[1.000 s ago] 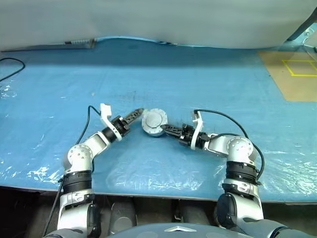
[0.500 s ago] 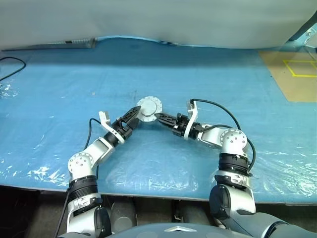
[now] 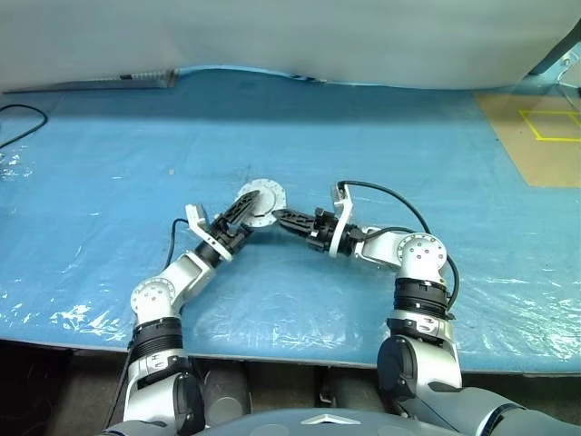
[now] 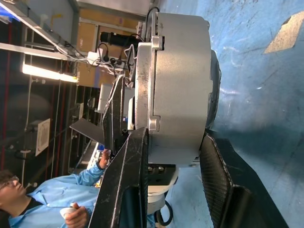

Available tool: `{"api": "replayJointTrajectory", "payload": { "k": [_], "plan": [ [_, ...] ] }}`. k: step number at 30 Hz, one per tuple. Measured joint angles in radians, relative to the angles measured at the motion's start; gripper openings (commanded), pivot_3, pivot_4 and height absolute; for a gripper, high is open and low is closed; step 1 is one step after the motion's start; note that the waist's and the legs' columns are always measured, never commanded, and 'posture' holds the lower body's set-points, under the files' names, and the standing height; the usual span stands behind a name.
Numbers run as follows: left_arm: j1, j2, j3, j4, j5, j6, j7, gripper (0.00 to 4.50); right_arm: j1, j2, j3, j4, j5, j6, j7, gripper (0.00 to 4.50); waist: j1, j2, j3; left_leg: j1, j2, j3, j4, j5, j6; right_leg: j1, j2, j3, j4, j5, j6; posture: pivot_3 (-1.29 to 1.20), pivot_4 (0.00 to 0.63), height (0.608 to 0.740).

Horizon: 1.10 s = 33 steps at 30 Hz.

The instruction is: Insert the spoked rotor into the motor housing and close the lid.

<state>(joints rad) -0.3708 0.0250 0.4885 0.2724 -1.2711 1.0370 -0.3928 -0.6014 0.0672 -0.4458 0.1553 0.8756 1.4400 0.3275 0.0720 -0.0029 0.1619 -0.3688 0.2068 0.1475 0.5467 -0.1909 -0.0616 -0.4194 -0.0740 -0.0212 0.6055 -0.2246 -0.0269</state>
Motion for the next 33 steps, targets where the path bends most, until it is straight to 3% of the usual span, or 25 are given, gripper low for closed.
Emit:
{"api": "replayJointTrajectory", "payload": {
  "k": [2, 4, 14, 19, 24, 27, 33],
  "plan": [
    [0.0, 0.002, 0.001, 0.006, -0.014, 0.006, -0.013, 2.39, 0.0, 0.008, -0.011, 0.0, 0.013, 0.005, -0.004, 1.15, 0.0, 0.0, 0.0, 0.0, 0.0, 0.0, 0.0, 0.0, 0.0, 0.0, 0.0, 0.0, 0.0, 0.0, 0.0, 0.0, 0.15, 0.74],
    [0.0, 0.006, 0.0, 0.006, -0.018, 0.007, -0.017, 2.38, 0.003, 0.009, -0.006, -0.002, 0.018, -0.002, -0.005, 1.15, 0.001, 0.0, 0.0, 0.0, 0.0, 0.0, 0.0, 0.0, 0.0, 0.0, 0.0, 0.0, 0.0, 0.0, 0.0, 0.0, 0.15, 0.74],
    [-0.012, 0.023, -0.017, 0.034, 0.018, -0.019, -0.012, 2.38, 0.042, -0.028, 0.035, -0.047, 0.046, -0.099, 0.026, 4.49, 0.004, 0.0, 0.0, 0.0, 0.0, 0.0, 0.002, 0.0, 0.0, 0.0, 0.0, 0.0, 0.001, 0.0, 0.0, 0.0, 0.15, 0.74],
    [-0.082, 0.07, -0.029, 0.135, 0.142, -0.112, -0.005, 2.38, 0.123, -0.186, 0.253, -0.123, -0.174, -0.407, 0.115, 4.5, 0.01, 0.0, 0.0, -0.001, 0.0, -0.001, 0.006, 0.0, 0.0, 0.001, 0.0, -0.001, 0.002, 0.001, 0.002, 0.0, 0.15, 0.74],
    [-0.242, 0.113, -0.035, 0.326, 0.274, -0.233, -0.017, 2.38, 0.19, -0.276, 0.496, -0.082, -0.546, -0.892, 0.107, 4.5, 0.009, 0.0, 0.0, -0.003, 0.0, -0.002, 0.011, 0.0, 0.0, 0.001, 0.0, 0.0, 0.002, 0.002, 0.003, 0.0, 0.15, 0.74],
    [-0.381, 0.131, -0.04, 0.5, 0.36, -0.339, -0.03, 2.38, 0.212, -0.284, 0.57, -0.028, -0.696, -1.115, 0.08, 4.5, 0.009, -0.001, 0.001, -0.006, -0.001, -0.004, 0.015, 0.0, 0.0, 0.001, 0.0, 0.0, 0.002, 0.003, 0.005, 0.0, 0.15, 0.74],
    [-0.567, 0.136, -0.062, 0.77, 0.514, -0.558, -0.075, 2.38, 0.23, -0.267, 0.606, 0.045, -0.807, -1.285, 0.022, 4.5, 0.003, -0.003, 0.002, -0.008, -0.001, -0.005, 0.017, 0.001, 0.002, 0.001, 0.0, 0.001, 0.002, 0.004, 0.006, 0.0, 0.15, 0.74]
  ]
}}
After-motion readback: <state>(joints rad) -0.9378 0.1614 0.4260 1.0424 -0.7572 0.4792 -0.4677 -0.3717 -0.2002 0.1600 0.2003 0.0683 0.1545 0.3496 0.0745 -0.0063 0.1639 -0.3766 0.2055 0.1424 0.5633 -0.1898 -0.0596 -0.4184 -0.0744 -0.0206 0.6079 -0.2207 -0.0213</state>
